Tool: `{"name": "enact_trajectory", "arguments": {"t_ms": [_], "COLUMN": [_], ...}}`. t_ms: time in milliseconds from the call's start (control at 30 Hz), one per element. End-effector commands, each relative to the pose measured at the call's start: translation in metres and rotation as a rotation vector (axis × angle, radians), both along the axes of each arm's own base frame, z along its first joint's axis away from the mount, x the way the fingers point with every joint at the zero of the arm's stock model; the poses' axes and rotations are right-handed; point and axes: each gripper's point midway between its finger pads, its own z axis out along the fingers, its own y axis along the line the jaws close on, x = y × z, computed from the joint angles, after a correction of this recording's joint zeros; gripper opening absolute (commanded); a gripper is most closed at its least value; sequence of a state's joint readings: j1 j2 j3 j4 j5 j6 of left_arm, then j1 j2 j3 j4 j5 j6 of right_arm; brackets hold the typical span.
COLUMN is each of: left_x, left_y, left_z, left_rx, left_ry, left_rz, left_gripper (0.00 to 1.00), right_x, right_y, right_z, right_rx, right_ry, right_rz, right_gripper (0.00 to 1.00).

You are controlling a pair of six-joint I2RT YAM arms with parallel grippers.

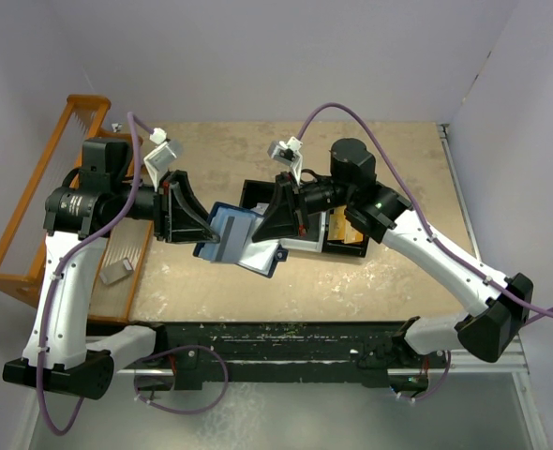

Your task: Take the credit cards out of the card holder

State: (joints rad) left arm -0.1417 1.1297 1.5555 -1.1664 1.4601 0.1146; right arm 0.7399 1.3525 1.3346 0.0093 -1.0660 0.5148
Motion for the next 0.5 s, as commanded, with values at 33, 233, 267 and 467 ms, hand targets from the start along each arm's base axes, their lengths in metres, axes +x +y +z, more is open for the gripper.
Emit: {"name": "enact_trajectory", "arguments": {"t_ms": [33,233,267,467], "left_x": [-0.0088,-0.0080,-0.0090,-0.0113], "left_y": [-0.0001,-0.0001,0.0000,0.0002], "left_z": [0.0091,0.0070,0.0073,0.0054], "left_rx": [-0.042,-0.037,-0.040,-0.043], "left_ry": [-0.028,-0.027,-0.026,-0.018], "left_rz": [-0.043,-0.037,-0.041,-0.045], "left_gripper": [0.33,0.33,0.33,0.33], "right_x": [-0.0147,-0.0147,-0.0144,-0.0149], "right_y": [-0.0080,-0.0084,-0.0083,-0.0088], "right_z": [0.0293,0.0300,0.0296,0.0306], "right_rx": [0.085,0.086,0.085,0.085], "right_ry": [-0.082,-0.081,-0.080,-0.079], "right_rz": [0.035,0.031,0.029,0.028], "right_gripper": [0.00,0.00,0.00,0.00]}}
